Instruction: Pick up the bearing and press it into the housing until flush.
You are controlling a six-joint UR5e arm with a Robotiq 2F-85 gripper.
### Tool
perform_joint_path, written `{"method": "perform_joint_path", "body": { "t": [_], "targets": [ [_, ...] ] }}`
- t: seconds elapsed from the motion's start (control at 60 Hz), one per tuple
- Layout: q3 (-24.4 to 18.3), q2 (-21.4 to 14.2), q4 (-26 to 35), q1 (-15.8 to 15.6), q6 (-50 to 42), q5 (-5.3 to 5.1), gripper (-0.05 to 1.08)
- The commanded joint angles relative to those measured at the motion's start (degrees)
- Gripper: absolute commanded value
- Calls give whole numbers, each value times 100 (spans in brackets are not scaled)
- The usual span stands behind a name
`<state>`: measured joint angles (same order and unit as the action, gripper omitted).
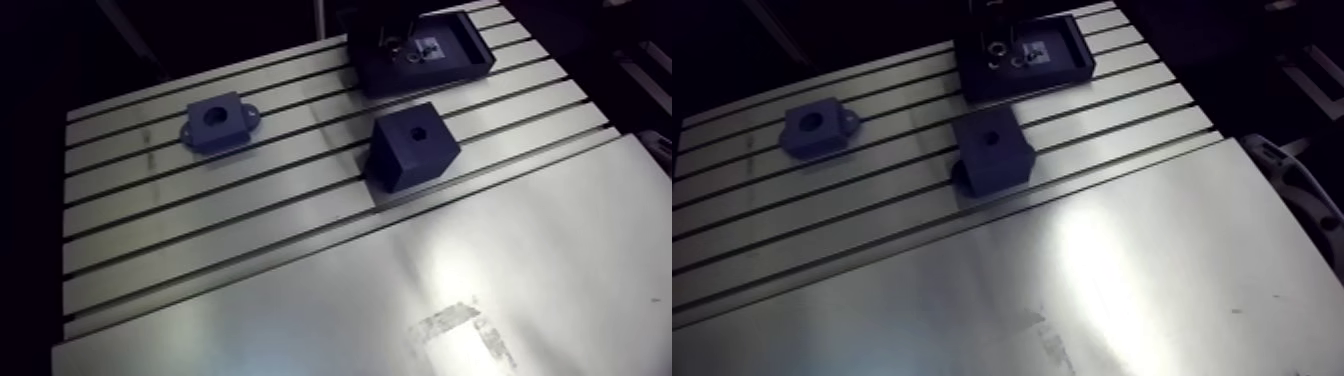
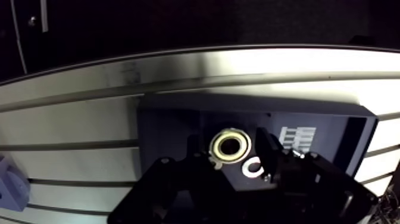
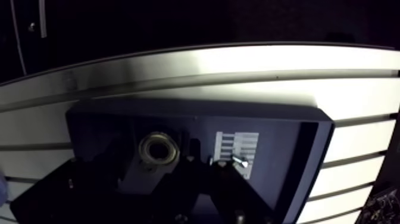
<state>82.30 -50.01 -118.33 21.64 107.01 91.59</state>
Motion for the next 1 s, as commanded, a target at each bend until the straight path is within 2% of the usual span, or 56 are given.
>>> {"method": "perform_joint_path", "body": {
  "t": [0.017,1.0],
  "targets": [
    [26,-3,8,7,0,4,47],
    [55,14,16,-2,1,4,52]
  ]
}}
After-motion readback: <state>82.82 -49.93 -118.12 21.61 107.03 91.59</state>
